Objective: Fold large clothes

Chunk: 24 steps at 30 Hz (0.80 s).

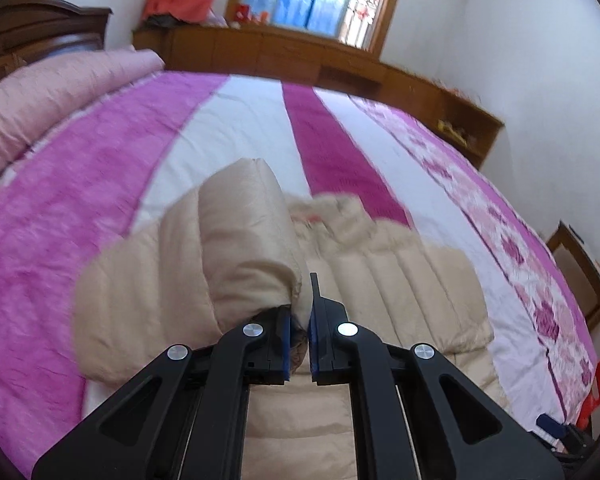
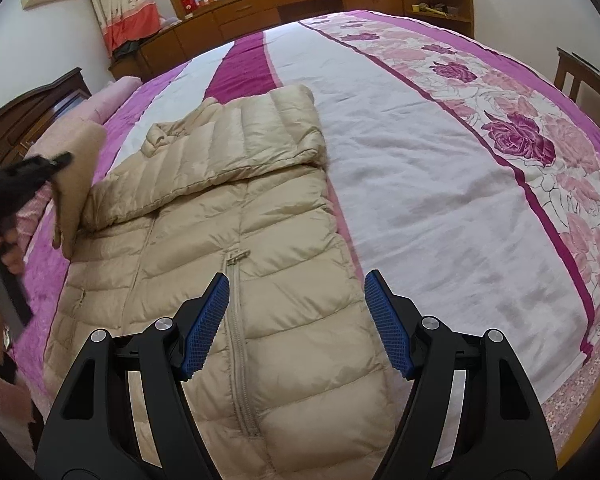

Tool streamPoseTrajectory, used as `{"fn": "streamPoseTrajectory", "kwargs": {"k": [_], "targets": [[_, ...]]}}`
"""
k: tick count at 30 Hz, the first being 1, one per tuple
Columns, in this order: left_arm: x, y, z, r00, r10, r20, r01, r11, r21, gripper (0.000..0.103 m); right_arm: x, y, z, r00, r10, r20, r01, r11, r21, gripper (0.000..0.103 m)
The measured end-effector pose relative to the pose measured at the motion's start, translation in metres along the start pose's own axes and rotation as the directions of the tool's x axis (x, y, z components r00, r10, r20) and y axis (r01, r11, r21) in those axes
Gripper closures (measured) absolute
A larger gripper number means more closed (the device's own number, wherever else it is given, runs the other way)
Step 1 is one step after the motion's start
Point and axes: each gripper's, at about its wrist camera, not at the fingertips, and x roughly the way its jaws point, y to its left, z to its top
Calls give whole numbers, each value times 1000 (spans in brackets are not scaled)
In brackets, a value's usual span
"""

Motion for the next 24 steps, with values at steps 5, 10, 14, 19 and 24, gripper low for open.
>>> {"fn": "streamPoseTrajectory", "kwargs": {"k": [5,10,14,19,24], "targets": [[36,-9,-25,996,0,-89,1,1000,12,95,9,-9,-1,1000,1,-14,0,1000,20,33],[60,-11,-45,988,3,-154,-1,1000,8,87,15,-15,-5,1000,4,-29,-3,999,32,33],[67,-15,-54,983,-20,-180,20,1000,-5,56,18,-17,-7,999,7,-36,-5,999,36,33],[51,-28,-57,983,-33,-182,41,998,40,40,15,-17,-9,999,7,-32,-6,999,35,33],[28,-29,-61,977,-56,-205,62,998,23,37,11,-14,-9,1000,11,-25,-11,999,32,33]]}}
